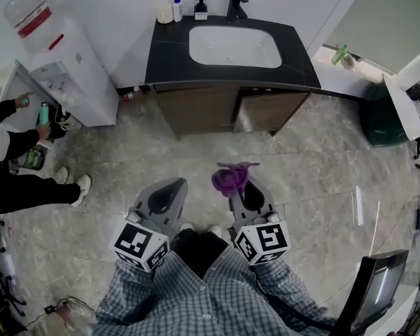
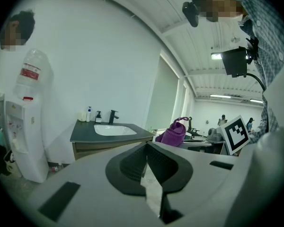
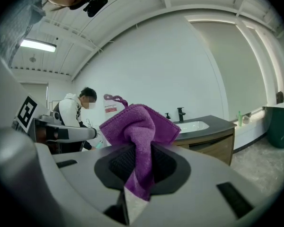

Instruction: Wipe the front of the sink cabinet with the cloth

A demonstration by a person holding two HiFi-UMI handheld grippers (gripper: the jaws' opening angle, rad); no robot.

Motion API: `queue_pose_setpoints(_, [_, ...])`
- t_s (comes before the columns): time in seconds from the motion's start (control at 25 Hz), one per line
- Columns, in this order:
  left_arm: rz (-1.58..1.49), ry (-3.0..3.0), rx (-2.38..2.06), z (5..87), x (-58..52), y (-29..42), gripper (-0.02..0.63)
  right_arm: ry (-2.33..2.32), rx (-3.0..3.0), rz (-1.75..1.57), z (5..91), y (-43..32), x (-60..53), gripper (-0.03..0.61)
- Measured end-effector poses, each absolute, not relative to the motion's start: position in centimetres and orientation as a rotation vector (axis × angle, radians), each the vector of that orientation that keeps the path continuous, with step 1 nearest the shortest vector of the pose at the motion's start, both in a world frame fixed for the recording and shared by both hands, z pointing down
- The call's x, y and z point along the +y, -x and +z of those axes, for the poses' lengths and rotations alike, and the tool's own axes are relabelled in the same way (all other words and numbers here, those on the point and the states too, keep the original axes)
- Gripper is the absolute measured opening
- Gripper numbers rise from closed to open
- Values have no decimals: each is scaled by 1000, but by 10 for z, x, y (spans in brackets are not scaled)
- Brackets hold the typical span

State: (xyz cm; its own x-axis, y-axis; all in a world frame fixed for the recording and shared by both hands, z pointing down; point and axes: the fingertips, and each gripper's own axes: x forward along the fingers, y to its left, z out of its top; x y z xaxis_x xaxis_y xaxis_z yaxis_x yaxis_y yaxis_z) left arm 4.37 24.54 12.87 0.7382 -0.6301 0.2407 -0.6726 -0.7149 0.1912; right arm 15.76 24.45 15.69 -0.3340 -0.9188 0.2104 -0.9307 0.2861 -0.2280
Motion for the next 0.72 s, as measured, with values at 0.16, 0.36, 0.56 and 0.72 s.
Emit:
queue_pose_setpoints(0.16, [217, -2678, -1033, 125, 244, -38, 12, -1754, -2513, 468, 152, -147, 241, 74])
queue_pose_setpoints(0.36, [211, -2673, -1039, 124, 245, -35, 11, -1767, -2541, 467, 146, -143, 238, 74])
queue_pose_setpoints(0.56, [207, -2668, -1043, 125, 243, -30, 12, -1767, -2553, 448, 139, -141, 231, 74])
queue_pose_setpoints(0.72, [199, -2664, -1052, 126, 241, -26, 11, -1766, -2540, 464, 143, -140, 227, 74])
